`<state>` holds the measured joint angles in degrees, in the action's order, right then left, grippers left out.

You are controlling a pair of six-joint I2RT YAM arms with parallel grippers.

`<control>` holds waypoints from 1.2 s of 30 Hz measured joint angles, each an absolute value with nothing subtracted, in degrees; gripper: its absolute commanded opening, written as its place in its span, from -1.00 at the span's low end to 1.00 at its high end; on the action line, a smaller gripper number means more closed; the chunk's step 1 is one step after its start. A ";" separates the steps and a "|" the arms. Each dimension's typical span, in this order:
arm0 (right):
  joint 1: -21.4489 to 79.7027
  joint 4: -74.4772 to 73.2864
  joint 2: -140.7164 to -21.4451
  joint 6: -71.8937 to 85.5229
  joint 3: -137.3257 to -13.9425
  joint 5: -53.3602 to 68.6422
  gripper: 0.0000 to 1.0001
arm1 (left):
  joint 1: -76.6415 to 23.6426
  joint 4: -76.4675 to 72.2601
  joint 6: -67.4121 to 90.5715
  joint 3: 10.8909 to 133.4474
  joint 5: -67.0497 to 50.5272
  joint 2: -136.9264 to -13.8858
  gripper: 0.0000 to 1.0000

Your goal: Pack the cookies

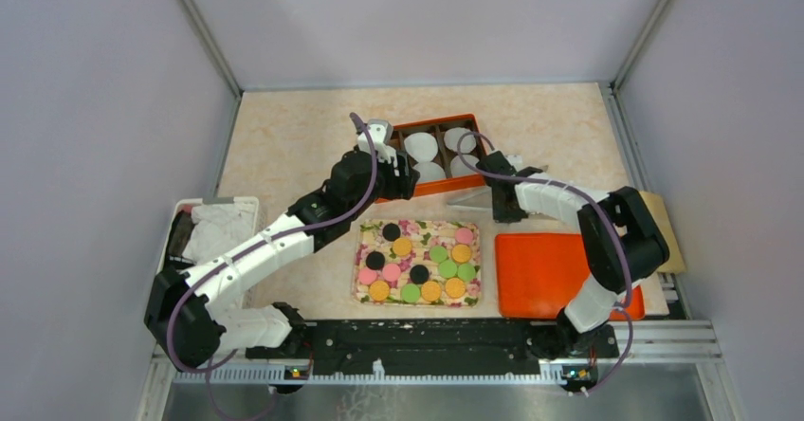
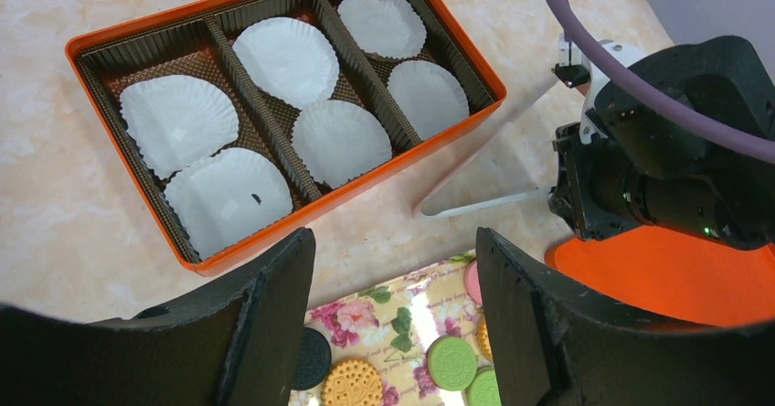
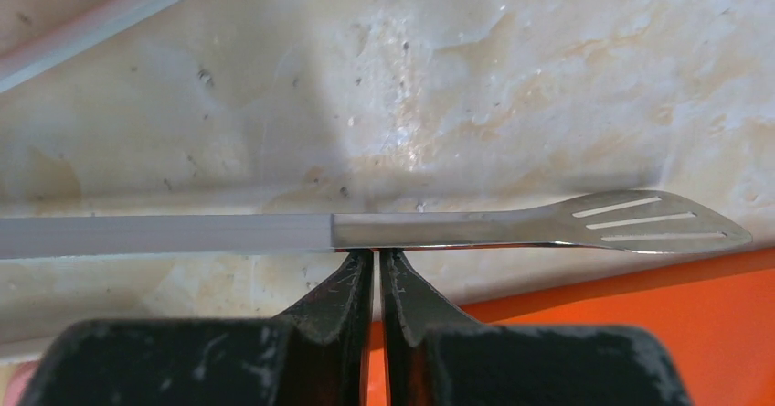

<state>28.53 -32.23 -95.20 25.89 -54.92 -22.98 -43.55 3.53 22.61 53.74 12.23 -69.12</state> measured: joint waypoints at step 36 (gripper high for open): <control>10.61 -34.74 -120.25 25.08 -89.60 -21.10 -0.80 | -43.55 3.88 22.57 53.74 11.57 -69.17 0.43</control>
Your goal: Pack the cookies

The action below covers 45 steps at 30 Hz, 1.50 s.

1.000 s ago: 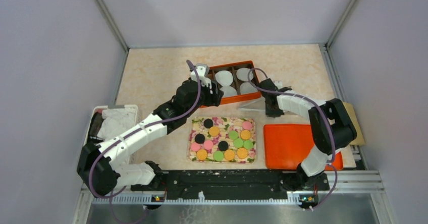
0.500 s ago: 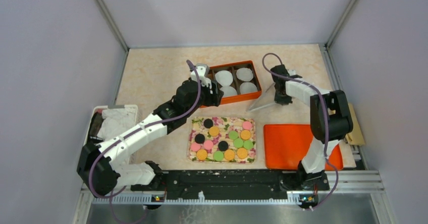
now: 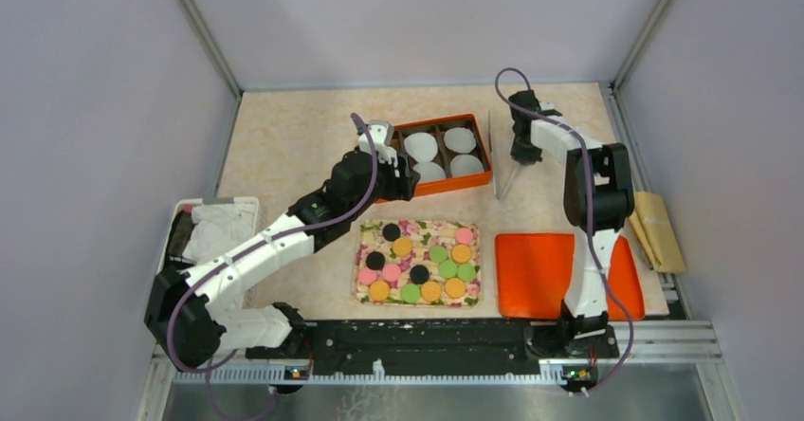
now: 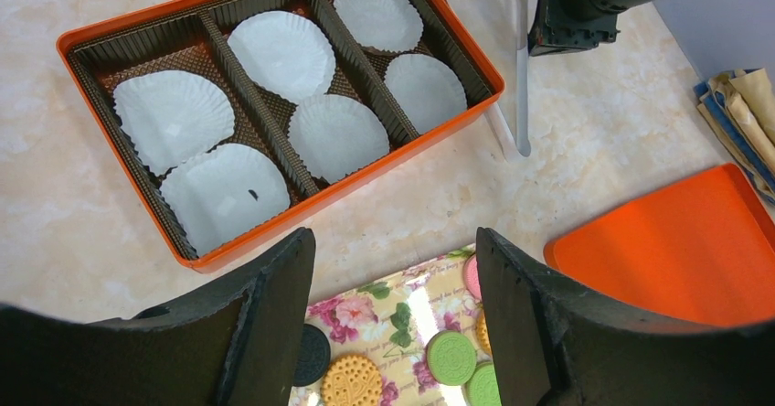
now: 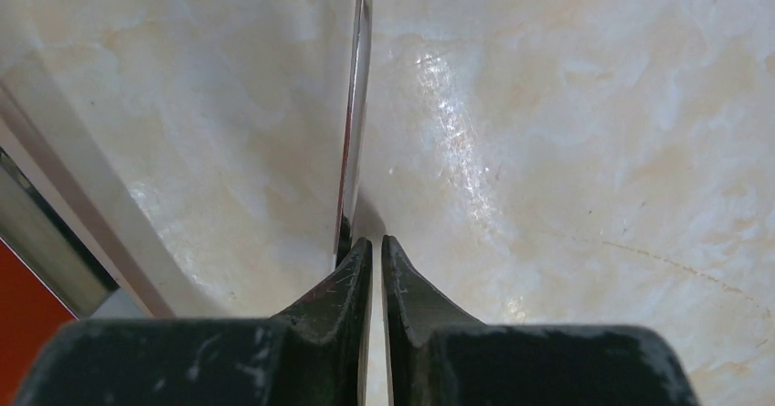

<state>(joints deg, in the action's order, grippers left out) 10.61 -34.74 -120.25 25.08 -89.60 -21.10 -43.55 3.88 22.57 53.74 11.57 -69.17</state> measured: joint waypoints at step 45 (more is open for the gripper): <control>23.05 -37.10 -118.69 21.65 -96.07 -13.76 0.43 | -43.55 5.02 21.26 52.75 16.82 -68.75 0.45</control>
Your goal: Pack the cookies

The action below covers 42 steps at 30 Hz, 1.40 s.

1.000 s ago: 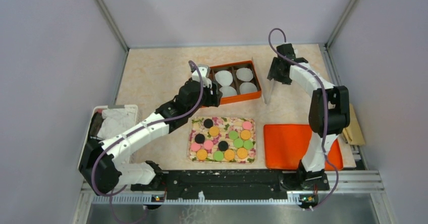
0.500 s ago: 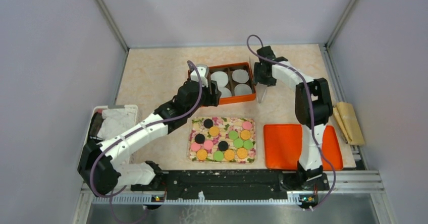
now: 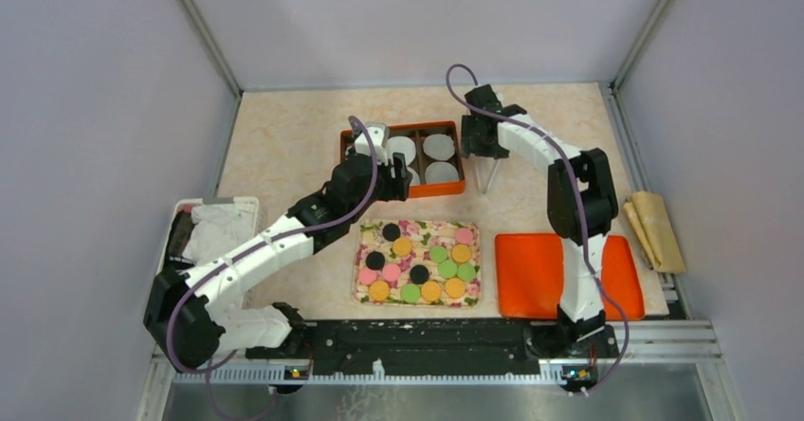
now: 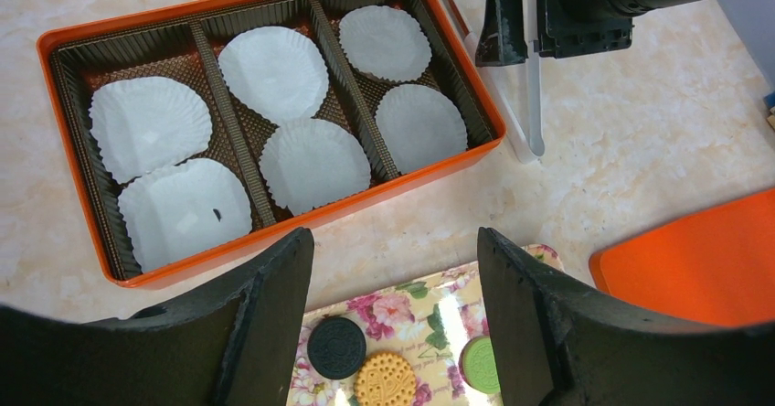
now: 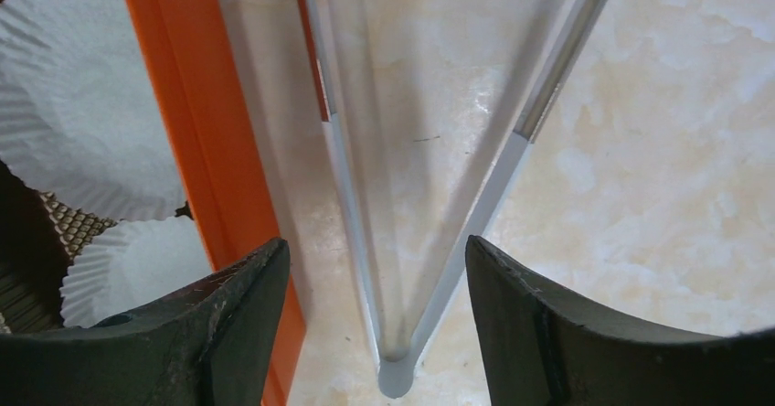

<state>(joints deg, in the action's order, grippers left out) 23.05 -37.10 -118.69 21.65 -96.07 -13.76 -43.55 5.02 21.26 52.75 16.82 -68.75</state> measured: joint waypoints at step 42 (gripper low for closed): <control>18.61 -43.27 -132.11 24.36 -109.78 -16.05 0.02 | -43.16 5.28 20.88 50.94 18.96 -65.63 0.48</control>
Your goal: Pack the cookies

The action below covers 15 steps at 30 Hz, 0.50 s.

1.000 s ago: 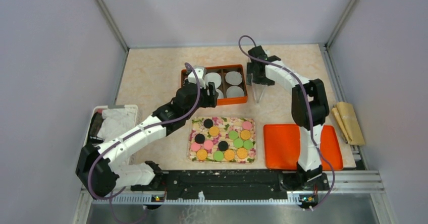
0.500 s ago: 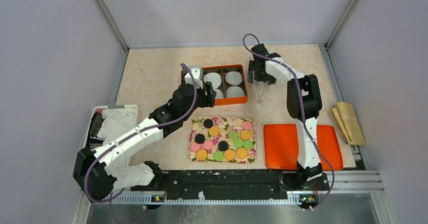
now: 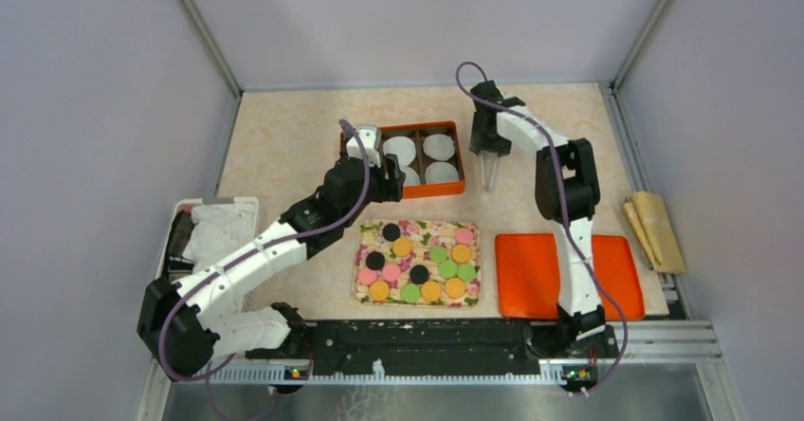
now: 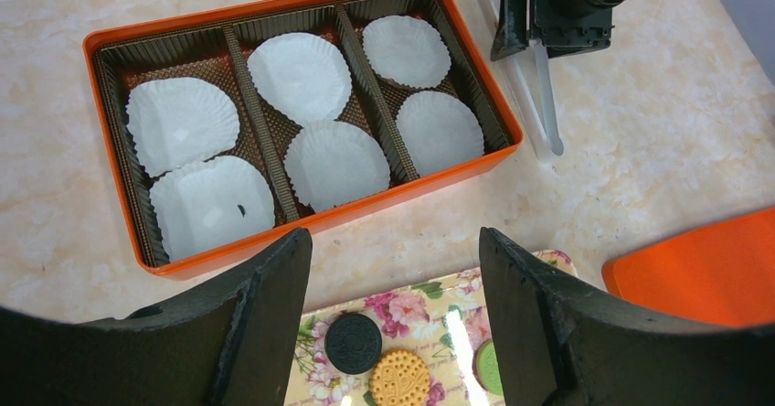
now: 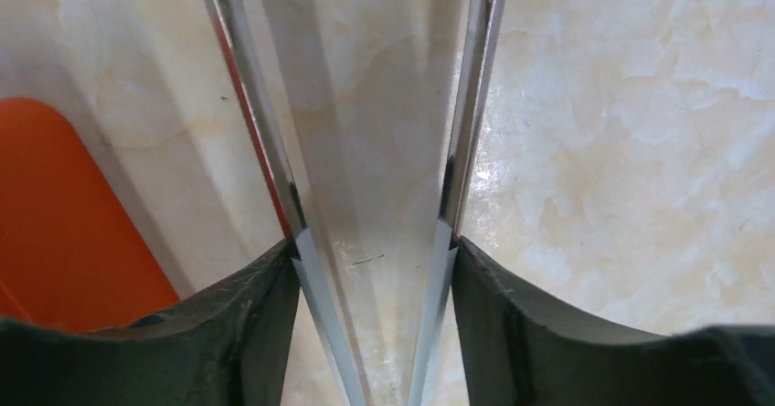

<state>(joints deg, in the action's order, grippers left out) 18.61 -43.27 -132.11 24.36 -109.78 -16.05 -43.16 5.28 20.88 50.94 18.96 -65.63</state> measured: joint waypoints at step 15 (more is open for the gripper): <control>19.77 -38.87 -117.49 21.82 -95.11 -14.57 -0.15 | -43.16 6.07 22.44 50.89 17.56 -65.63 0.47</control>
